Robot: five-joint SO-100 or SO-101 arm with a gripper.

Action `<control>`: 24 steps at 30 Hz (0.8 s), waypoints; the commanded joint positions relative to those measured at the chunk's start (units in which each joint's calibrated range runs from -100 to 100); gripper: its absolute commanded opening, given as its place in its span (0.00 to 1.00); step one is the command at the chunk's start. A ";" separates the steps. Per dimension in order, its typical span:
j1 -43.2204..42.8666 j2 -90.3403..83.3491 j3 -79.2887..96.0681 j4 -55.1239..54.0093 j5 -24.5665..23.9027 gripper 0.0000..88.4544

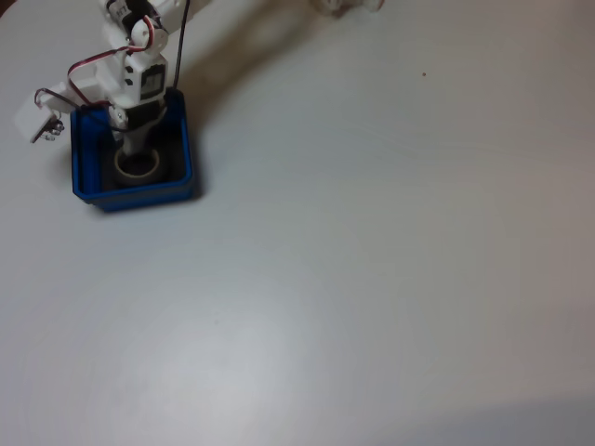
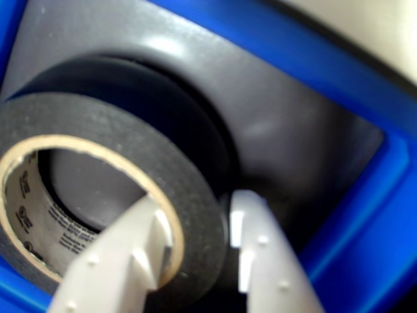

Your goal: Pick the black tape roll and drop it in the blue box

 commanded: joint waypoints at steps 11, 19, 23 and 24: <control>0.38 -0.47 -4.30 0.15 0.30 0.02; 0.38 0.28 -4.30 -0.01 0.30 0.05; 0.38 0.28 -4.30 -0.01 0.30 0.11; 0.38 0.28 -4.30 -0.01 0.30 0.12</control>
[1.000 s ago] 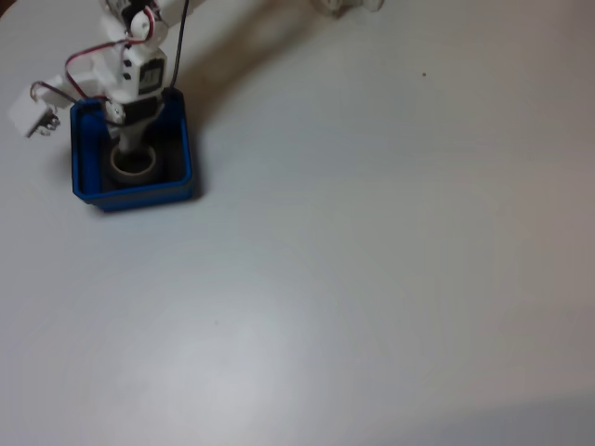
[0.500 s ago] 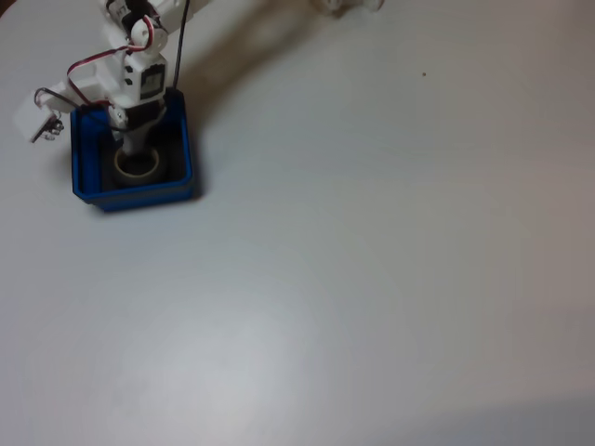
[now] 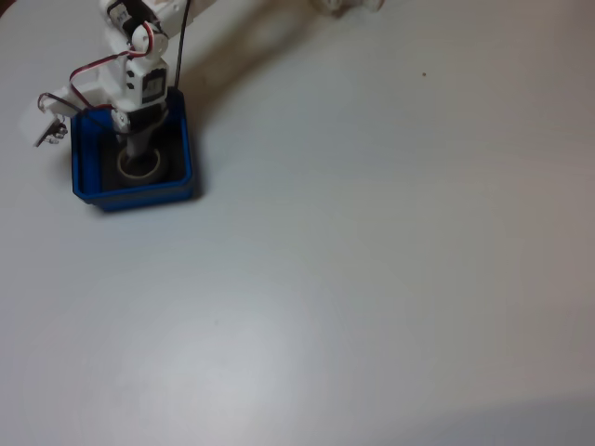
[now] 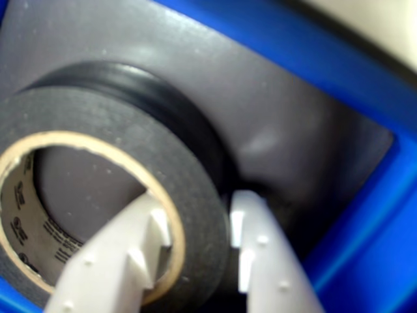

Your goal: Pick the black tape roll and drop it in the blue box

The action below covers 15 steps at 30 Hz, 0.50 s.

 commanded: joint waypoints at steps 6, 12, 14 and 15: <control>0.38 -1.49 -4.65 -0.34 0.30 0.12; 0.38 -4.67 -5.01 -0.42 0.30 0.08; 0.38 -7.43 -5.01 -0.42 0.30 0.02; 0.38 -9.01 -5.01 -0.42 0.30 0.00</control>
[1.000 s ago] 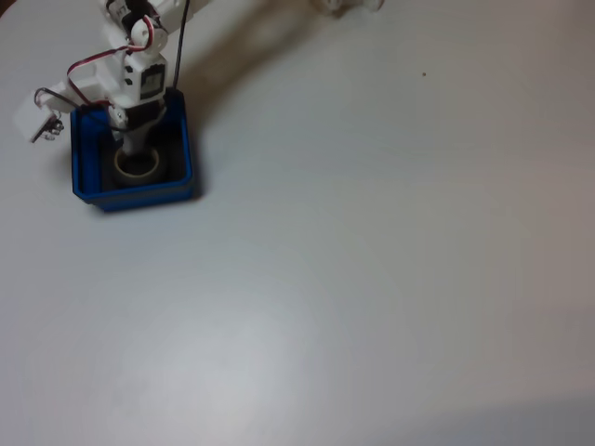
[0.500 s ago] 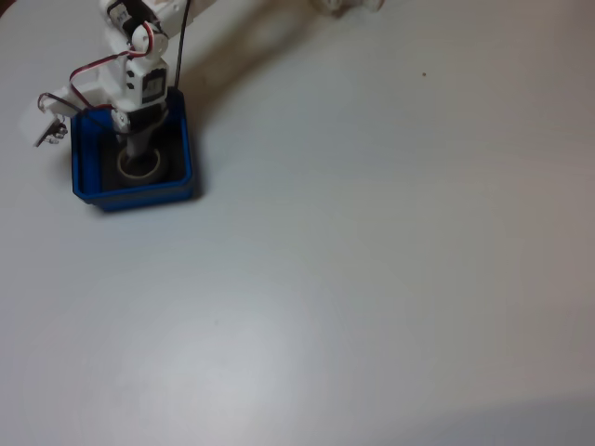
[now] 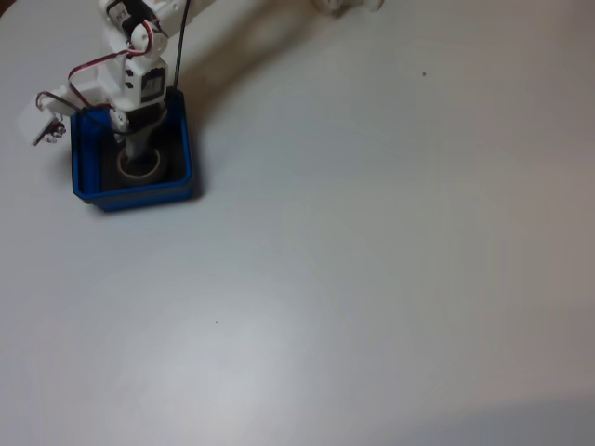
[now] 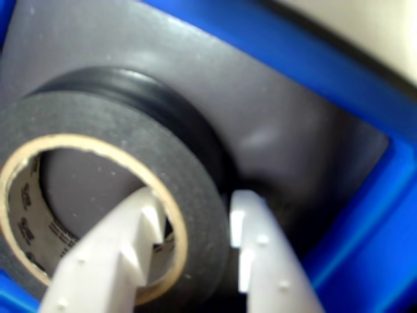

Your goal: Pick the black tape roll and drop it in the blue box

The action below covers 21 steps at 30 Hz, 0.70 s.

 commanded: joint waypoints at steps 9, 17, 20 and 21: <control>0.38 -19.04 -4.39 -0.42 0.39 0.01; -9.49 -25.23 -4.30 -0.51 0.47 0.01; -16.52 -26.15 -4.30 -0.51 0.47 0.01; -18.96 -26.23 -4.30 -0.51 0.47 0.01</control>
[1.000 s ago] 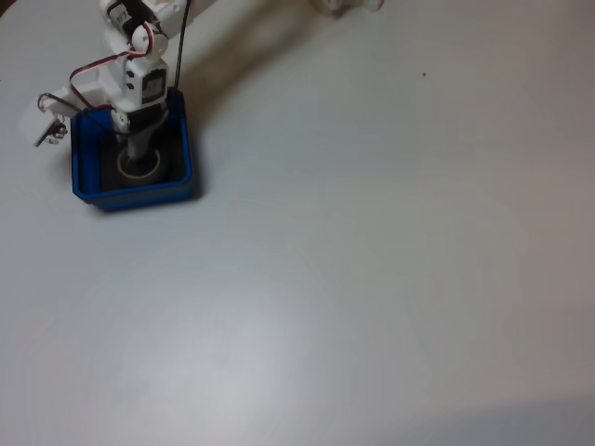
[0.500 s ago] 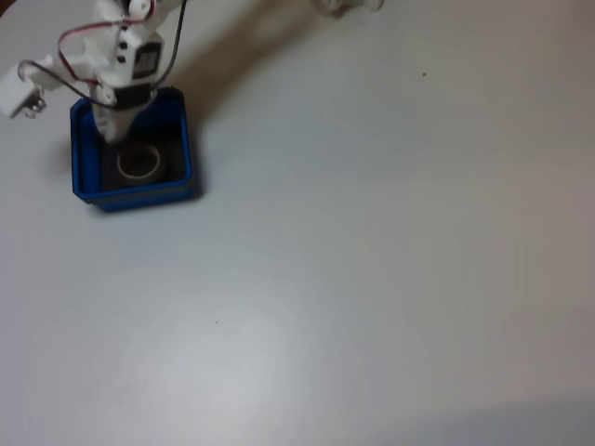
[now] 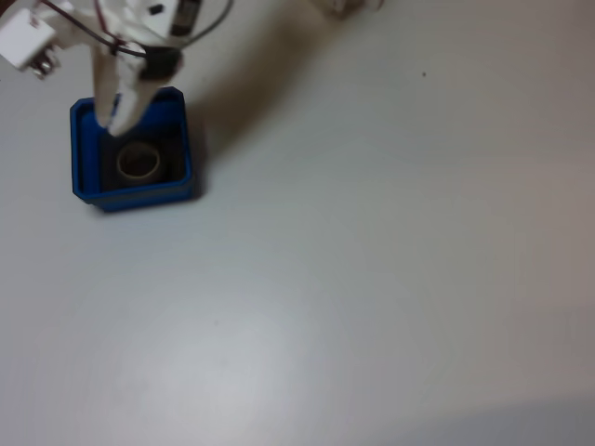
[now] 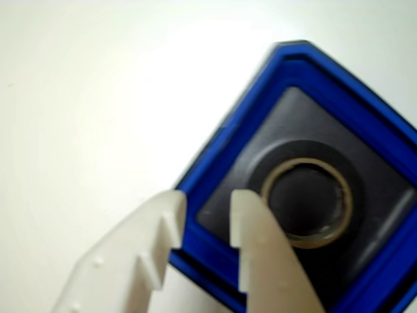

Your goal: Pick the black tape roll and drop it in the blue box

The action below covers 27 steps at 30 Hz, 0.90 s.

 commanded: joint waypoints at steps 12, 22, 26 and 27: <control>-30.91 -4.56 -3.76 -0.51 0.47 0.01; -41.76 -4.39 -3.67 -0.42 0.39 0.01; -46.54 -3.39 -3.67 -0.26 0.39 0.01; -47.52 -2.97 -3.67 -0.18 0.39 0.01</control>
